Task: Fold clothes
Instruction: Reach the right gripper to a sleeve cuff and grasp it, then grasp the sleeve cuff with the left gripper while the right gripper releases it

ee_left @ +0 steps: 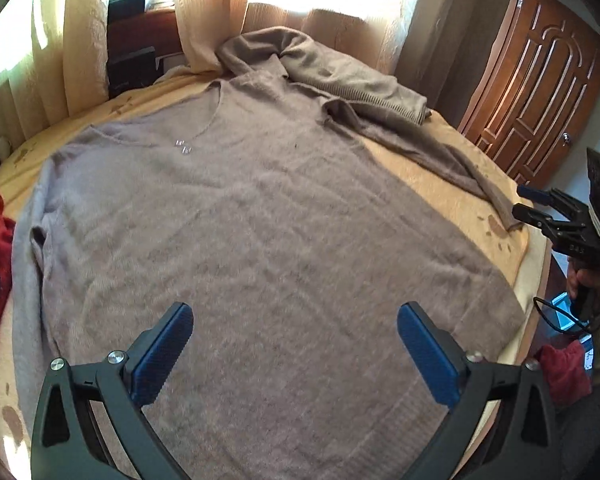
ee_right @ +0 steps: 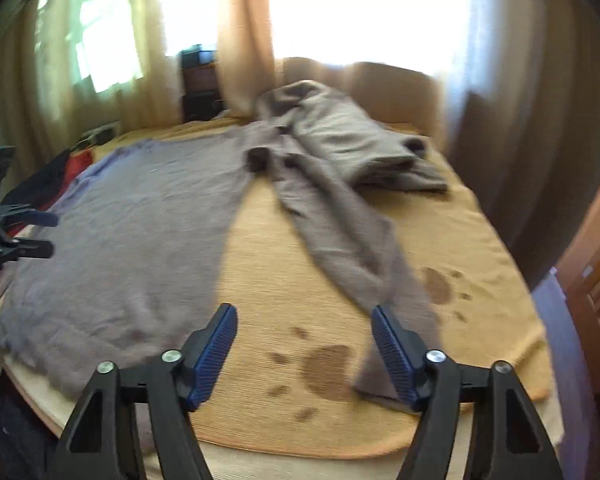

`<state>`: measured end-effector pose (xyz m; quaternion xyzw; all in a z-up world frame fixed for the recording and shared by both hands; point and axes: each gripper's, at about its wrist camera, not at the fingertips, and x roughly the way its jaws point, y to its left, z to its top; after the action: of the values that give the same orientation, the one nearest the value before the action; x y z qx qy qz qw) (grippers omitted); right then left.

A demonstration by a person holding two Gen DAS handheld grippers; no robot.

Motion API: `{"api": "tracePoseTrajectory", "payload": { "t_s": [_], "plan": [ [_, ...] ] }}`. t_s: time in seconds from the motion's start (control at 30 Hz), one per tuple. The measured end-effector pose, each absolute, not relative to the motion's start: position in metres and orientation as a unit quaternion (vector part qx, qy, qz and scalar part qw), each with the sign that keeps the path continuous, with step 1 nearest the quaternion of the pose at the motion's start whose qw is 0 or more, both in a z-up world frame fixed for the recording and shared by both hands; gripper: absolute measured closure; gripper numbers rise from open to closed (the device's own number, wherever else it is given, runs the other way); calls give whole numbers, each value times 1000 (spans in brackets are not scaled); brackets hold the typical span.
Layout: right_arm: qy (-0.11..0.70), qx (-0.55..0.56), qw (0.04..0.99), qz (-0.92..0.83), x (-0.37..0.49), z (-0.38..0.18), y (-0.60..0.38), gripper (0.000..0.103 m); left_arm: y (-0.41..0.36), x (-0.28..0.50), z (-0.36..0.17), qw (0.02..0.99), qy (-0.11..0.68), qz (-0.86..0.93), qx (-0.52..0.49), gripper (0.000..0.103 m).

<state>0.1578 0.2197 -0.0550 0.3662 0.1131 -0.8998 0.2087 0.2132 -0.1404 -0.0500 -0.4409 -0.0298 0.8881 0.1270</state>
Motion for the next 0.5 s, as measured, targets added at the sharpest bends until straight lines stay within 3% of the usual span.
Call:
{"api": "tracePoseTrajectory", "payload": {
  "t_s": [0.07, 0.3, 0.33, 0.37, 0.4, 0.5],
  "plan": [
    [112, 381, 192, -898, 152, -61, 237, 59, -134, 199, -41, 135, -43, 892, -430, 1],
    [180, 405, 168, -881, 145, -98, 227, 60, -101, 160, -27, 180, -82, 882, -427, 1],
    [171, 406, 170, -881, 142, -98, 230, 70, -97, 159, -25, 183, -78, 883, -426, 1],
    [161, 410, 167, -882, 139, -96, 235, 88, -93, 158, -24, 186, -73, 883, -424, 1],
    [148, 414, 165, -883, 135, -94, 240, 95, -90, 157, -23, 191, -69, 883, -423, 1],
    [73, 414, 178, -890, 124, -76, 260, 98, -82, 151, -23, 219, -80, 875, -425, 1]
  ]
}}
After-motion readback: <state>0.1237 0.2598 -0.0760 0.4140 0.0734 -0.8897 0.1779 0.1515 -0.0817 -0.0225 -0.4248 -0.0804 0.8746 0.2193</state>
